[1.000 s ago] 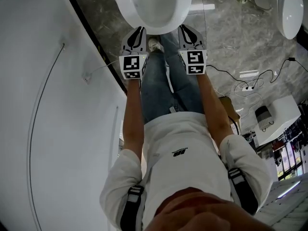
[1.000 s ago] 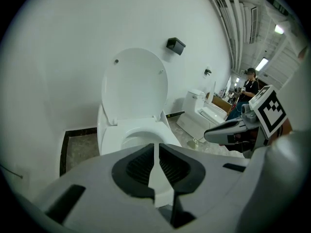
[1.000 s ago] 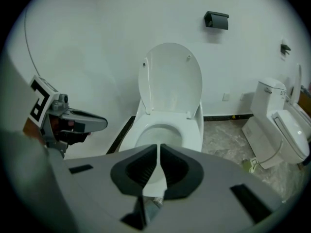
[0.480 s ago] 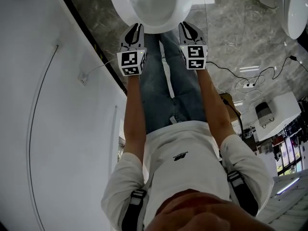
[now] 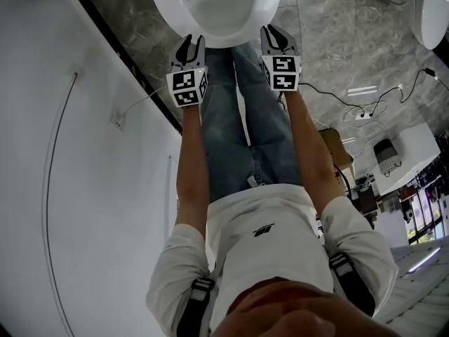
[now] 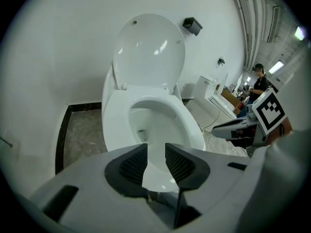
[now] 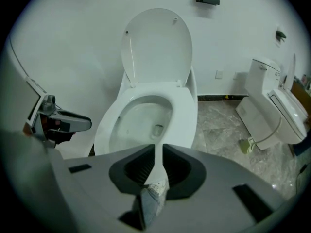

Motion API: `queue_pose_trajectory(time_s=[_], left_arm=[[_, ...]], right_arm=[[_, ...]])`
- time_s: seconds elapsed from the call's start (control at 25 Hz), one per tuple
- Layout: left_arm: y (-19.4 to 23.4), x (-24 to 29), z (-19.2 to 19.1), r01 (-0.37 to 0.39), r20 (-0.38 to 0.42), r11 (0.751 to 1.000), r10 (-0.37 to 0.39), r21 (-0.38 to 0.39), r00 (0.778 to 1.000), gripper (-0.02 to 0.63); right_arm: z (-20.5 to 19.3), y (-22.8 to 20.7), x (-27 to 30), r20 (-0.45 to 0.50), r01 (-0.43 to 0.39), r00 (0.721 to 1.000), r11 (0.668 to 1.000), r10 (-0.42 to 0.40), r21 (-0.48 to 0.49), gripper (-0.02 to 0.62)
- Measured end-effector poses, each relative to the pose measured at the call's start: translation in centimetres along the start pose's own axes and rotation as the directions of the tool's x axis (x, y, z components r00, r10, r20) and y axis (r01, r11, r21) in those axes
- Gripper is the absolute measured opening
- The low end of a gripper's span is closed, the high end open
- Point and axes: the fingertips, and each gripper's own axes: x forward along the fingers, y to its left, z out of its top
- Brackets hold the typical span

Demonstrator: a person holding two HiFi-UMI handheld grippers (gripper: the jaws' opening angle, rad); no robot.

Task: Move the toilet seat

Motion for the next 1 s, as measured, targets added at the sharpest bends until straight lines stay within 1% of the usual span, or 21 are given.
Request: queue_pose_trajectory(time_s=[0.16, 0.36, 0.56, 0.68, 0.84, 0.92, 1.0], left_arm=[[1.2, 0.9, -1.4, -0.010, -0.031, 1.000, 0.010, -0.005, 0.999, 0.141], [2.5, 1.7, -2.9, -0.037, -0.074, 0.999, 0.034, -0.038, 0.997, 0.184], [4.2, 2.3, -3.9, -0.072, -0.105, 0.994, 0.063, -0.088, 0.993, 0.232], [4.8, 2.7, -4.5, -0.080, -0.126, 0.992, 0.067, -0.098, 0.990, 0.249], [5.3, 3.4, -5.3, -0.077, -0.153, 0.991, 0.060, -0.110, 0.986, 0.266], [5.2, 3.7, -5.7, -0.069, -0.163, 0.990, 0.048, -0.124, 0.985, 0.276], [5.1, 4.1, -6.0, -0.057, -0.170, 0.988, 0.032, -0.145, 0.985, 0.285]], right_arm=[[-1.0, -0.2, 0.8, -0.015, 0.017, 1.000, 0.999, -0.016, 0.031, 0.063], [-2.5, -0.2, 1.6, -0.041, 0.030, 0.999, 0.997, -0.027, 0.078, 0.100], [-4.1, -0.2, 2.6, -0.085, 0.044, 0.996, 0.991, -0.033, 0.126, 0.158], [-5.2, -0.2, 3.2, -0.111, 0.047, 0.993, 0.982, -0.027, 0.183, 0.195], [-6.1, -0.1, 4.0, -0.130, 0.040, 0.992, 0.966, -0.007, 0.256, 0.208], [-6.4, 0.0, 4.3, -0.131, 0.034, 0.991, 0.957, 0.004, 0.288, 0.226], [-6.3, 0.2, 4.6, -0.113, 0.010, 0.993, 0.941, 0.030, 0.337, 0.246]])
